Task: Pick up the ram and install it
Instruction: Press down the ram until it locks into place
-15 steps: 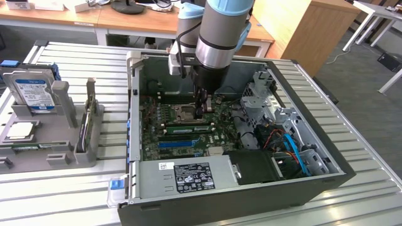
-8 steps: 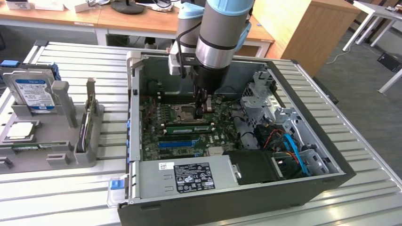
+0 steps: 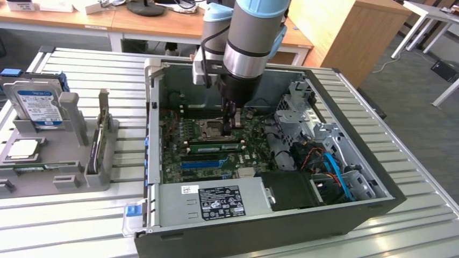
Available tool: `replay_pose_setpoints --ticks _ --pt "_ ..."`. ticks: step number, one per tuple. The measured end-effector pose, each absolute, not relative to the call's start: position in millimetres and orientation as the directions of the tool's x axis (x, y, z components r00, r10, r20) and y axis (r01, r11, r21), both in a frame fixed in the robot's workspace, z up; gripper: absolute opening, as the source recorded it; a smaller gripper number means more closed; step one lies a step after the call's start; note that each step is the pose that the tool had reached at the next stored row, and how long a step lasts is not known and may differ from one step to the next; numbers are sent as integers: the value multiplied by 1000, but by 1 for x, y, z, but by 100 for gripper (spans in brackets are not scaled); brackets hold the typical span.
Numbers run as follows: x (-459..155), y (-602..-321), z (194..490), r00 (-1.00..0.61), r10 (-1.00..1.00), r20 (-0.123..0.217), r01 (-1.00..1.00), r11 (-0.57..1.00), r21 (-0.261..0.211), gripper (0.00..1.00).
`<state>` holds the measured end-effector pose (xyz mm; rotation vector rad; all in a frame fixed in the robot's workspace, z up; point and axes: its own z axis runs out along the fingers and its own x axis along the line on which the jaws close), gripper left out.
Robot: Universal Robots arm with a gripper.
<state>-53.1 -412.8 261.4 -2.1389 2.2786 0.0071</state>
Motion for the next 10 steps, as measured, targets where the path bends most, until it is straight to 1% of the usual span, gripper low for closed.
replay_pose_setpoints --ticks 10 --pt "-53 -413 261 -234 -972 -15 -972 234 -8 10"
